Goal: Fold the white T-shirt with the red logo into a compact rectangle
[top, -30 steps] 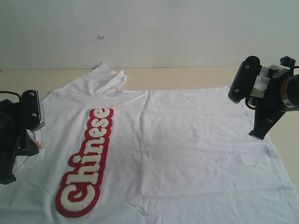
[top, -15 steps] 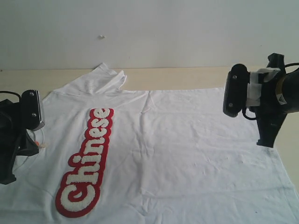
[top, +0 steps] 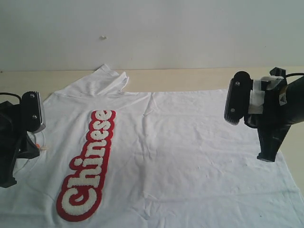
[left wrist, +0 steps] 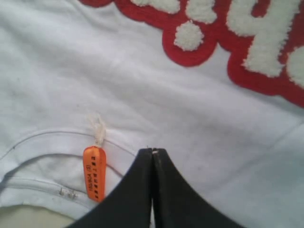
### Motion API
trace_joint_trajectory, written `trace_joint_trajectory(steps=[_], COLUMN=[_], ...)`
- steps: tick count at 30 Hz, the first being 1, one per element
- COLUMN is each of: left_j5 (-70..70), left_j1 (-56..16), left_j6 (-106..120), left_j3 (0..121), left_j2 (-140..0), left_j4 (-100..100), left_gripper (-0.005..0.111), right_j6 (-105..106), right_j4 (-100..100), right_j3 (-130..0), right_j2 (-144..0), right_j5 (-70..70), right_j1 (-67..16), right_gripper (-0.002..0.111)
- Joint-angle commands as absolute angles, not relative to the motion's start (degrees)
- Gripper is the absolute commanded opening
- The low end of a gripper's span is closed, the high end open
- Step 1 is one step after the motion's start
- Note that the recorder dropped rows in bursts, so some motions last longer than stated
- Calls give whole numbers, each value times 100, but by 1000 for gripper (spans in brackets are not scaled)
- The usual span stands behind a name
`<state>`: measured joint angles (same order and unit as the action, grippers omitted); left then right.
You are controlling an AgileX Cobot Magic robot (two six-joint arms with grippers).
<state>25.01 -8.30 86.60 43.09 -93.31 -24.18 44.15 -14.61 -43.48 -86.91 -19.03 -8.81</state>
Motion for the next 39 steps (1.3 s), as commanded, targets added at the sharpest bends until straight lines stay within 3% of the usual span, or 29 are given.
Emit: trace_joint_trajectory(steps=[1, 5, 17, 21, 25, 29, 39], left_j5=[2449, 2449, 2449, 2406, 2561, 3140, 3404], left_j1=[-855, -855, -855, -855, -855, -855, -855], left_j6=[8672, 8672, 8672, 8672, 8609, 8609, 8343], left_j3=[4333, 4333, 4333, 4333, 4333, 4333, 4333], left_j2=[-9333, -9333, -9333, -9333, -9333, -9369, -9379], left_j4=[-2467, -2467, -2467, -2465, -2698, -4174, -5078], left_gripper=[0, 0, 0, 0, 0, 0, 0], right_j6=[5627, 6212, 6304, 6146, 6146, 6192, 5858], right_j4=[-200, 673, 2133, 2644, 2683, 1854, 1431], right_j3=[-4629, -5052, -5091, -5091, -5091, -5091, -5078], right_j2=[-8754, -8922, -8945, -8945, -8945, -8986, -9102], right_j5=[-2875, -4057, -5454, -5397, -4433, -4210, -3836], right_j1=[-904, -904, -904, -904, -904, -904, -904], right_gripper=[0, 0, 0, 0, 0, 0, 4])
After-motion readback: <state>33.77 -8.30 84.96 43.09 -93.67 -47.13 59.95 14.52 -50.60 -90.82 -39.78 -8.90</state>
